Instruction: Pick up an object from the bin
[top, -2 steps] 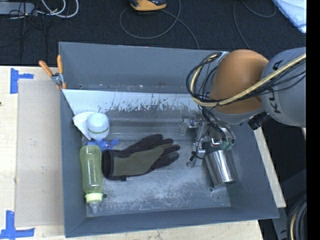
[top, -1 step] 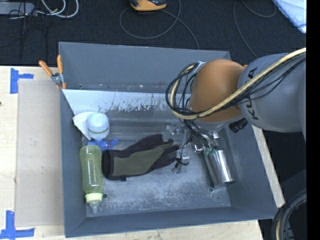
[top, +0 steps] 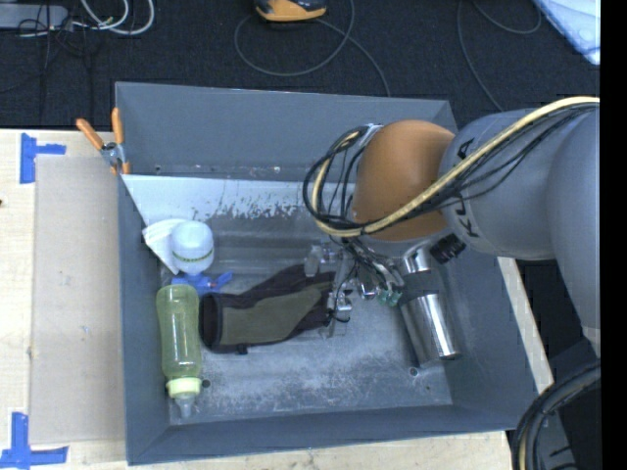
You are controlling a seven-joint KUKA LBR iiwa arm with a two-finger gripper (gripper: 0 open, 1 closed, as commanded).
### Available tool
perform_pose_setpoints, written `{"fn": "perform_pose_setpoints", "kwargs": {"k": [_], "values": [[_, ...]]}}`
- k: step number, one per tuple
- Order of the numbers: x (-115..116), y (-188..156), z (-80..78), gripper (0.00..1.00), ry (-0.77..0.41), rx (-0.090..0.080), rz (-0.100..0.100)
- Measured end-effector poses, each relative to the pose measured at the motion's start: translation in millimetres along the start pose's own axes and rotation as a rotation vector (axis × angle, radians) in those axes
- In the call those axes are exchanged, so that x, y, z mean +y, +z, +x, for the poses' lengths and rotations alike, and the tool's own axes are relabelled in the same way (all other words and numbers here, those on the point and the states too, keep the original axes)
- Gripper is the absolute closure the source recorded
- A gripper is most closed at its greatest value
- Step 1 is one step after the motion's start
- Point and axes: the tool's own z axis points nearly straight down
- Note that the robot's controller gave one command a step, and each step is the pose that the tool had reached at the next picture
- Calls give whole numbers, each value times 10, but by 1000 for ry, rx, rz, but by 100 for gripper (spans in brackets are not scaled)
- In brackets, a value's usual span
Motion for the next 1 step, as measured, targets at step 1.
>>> {"fn": "perform_pose_setpoints", "kwargs": {"k": [1], "values": [[29,248,-124,0,103,-2,3]]}}
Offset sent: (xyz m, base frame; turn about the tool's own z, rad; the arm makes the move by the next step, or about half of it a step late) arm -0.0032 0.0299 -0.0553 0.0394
